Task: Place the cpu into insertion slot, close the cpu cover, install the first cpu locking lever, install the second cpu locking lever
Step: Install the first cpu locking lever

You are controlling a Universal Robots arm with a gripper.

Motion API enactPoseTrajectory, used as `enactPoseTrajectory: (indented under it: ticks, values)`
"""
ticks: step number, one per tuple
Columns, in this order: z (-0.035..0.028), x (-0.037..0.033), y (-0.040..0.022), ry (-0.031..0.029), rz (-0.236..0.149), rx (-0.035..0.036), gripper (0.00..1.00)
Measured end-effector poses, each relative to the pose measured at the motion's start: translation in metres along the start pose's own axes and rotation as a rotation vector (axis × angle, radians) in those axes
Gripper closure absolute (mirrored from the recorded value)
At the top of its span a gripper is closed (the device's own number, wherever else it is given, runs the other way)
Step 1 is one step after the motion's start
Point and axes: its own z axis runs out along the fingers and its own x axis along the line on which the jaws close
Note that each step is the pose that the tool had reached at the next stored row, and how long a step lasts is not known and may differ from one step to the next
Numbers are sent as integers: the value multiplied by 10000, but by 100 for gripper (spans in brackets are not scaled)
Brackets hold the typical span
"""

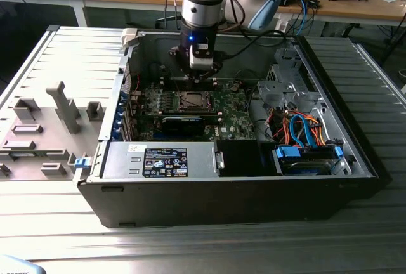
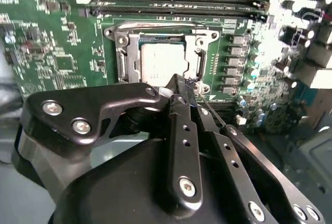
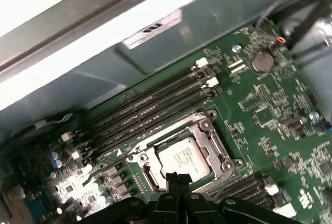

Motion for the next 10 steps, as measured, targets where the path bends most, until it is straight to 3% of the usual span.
enactPoseTrajectory:
  ticks: [2,3,6,10]
  values:
    - [4,0,0,63,-502,-128,89]
    - [6,0,0,74,-680,-151,89]
    - [13,0,1,85,-1511,-150,89]
    - [21,-1,1,82,-2324,-115,89]
